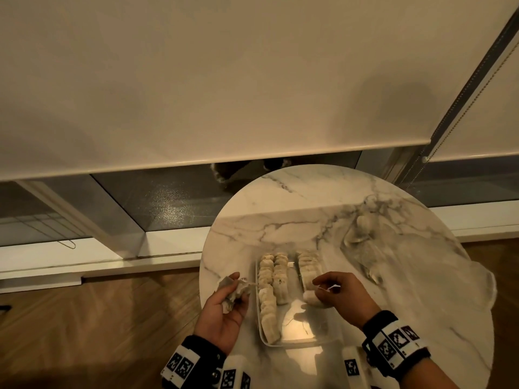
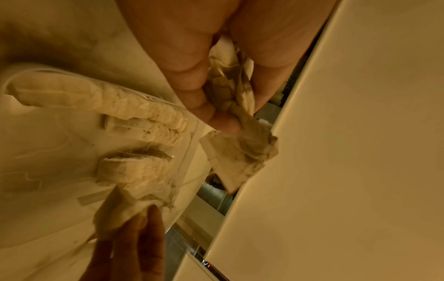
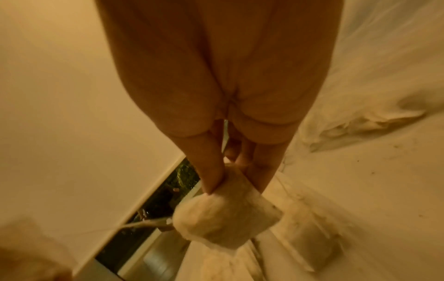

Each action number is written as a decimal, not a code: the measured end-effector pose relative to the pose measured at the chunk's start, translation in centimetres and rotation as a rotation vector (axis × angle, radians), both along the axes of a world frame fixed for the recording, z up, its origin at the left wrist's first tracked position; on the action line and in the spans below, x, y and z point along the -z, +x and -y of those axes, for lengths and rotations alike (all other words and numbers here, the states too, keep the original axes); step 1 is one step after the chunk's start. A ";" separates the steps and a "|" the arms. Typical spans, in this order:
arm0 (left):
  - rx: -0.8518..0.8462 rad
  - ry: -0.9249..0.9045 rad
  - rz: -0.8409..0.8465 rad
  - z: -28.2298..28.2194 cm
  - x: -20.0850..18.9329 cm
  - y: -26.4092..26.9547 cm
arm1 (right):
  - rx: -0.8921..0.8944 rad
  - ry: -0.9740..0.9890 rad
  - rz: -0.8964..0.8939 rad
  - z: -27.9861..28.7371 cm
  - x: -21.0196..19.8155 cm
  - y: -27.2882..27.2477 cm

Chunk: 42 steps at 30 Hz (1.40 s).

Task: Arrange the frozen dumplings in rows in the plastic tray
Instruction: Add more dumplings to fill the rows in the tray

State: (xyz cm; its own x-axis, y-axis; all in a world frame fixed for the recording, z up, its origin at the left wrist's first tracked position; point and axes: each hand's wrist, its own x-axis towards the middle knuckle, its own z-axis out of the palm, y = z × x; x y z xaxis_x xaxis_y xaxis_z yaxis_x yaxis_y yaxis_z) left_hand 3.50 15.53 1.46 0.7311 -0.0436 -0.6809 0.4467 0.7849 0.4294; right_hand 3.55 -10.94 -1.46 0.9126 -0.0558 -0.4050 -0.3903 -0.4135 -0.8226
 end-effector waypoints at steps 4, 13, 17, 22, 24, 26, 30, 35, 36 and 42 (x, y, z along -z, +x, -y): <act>-0.030 -0.017 0.014 -0.7 -0.3 0.3 | -0.112 -0.109 -0.022 -0.1 0.6 -0.2; -0.053 -0.041 0.003 -1.2 -0.3 0.0 | -0.450 -0.437 -0.119 -0.4 2.1 -0.2; -0.067 -0.050 -0.001 -1.4 -0.4 -0.1 | -0.467 -0.489 -0.082 -0.4 2.3 -0.2; -0.086 -0.042 -0.002 -1.7 -0.4 -0.2 | -0.512 -0.708 -0.015 -0.4 2.7 0.4; -0.090 -0.035 -0.004 -1.8 -0.3 -0.2 | -0.516 -0.741 -0.004 -0.2 2.9 1.1; -0.090 -0.035 -0.005 -1.8 -0.3 -0.3 | -0.516 -0.758 -0.004 0.0 3.2 2.0; -0.092 -0.031 -0.010 -1.9 -0.2 -0.4 | -0.521 -0.828 -0.005 0.2 4.0 3.9; -0.095 -0.032 -0.011 -2.0 -0.3 -0.5 | -0.508 -0.896 -0.036 -0.1 4.5 5.9; -0.097 -0.031 -0.008 -2.0 -0.3 -0.5 | -0.503 -0.909 -0.036 -0.2 4.5 6.2; -0.100 -0.018 -0.007 -2.0 -0.5 -0.7 | -0.530 -0.961 -0.034 -0.6 4.1 7.4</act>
